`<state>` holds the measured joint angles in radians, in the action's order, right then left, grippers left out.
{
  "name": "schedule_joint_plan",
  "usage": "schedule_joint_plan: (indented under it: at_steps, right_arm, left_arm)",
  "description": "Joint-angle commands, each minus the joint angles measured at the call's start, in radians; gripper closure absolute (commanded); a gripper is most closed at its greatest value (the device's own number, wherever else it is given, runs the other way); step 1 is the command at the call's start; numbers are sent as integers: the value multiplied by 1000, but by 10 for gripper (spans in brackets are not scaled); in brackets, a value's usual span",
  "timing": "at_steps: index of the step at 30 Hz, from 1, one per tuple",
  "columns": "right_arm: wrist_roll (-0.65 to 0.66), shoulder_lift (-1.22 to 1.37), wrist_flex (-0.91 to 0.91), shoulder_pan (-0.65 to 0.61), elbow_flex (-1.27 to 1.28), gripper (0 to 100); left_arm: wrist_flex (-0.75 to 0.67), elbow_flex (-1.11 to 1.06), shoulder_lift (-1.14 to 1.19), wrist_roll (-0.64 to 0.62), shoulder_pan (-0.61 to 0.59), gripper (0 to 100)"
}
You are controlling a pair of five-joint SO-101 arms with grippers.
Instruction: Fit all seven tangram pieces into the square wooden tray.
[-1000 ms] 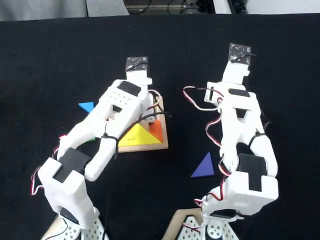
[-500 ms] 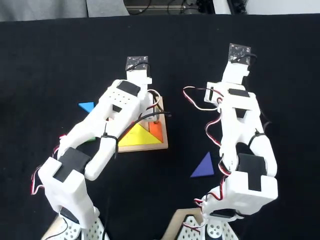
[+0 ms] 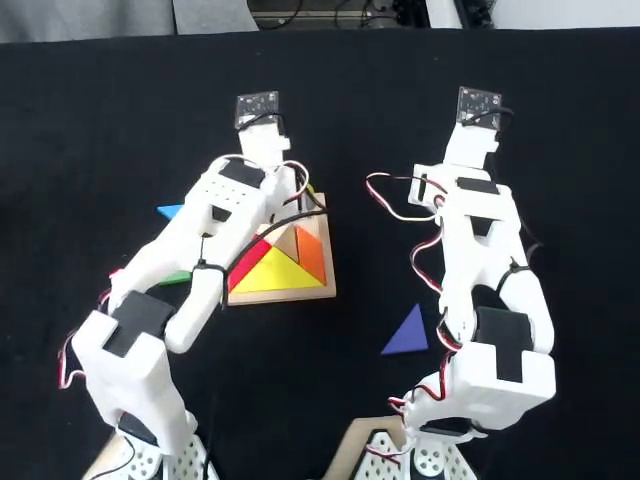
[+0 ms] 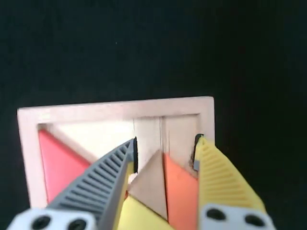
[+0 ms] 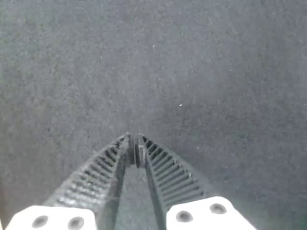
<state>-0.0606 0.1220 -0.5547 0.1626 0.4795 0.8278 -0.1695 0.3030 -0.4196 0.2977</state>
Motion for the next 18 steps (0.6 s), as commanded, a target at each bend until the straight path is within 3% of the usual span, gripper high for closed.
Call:
schedule_joint_plan:
  at_steps: [1, 18]
  right_arm:
    - [8, -7, 17, 8, -25, 986]
    - [8, -7, 20, 8, -27, 986]
  left_arm:
    - [-29, 16, 54, 11, 18, 791]
    - [84, 74, 77, 5, 76, 791]
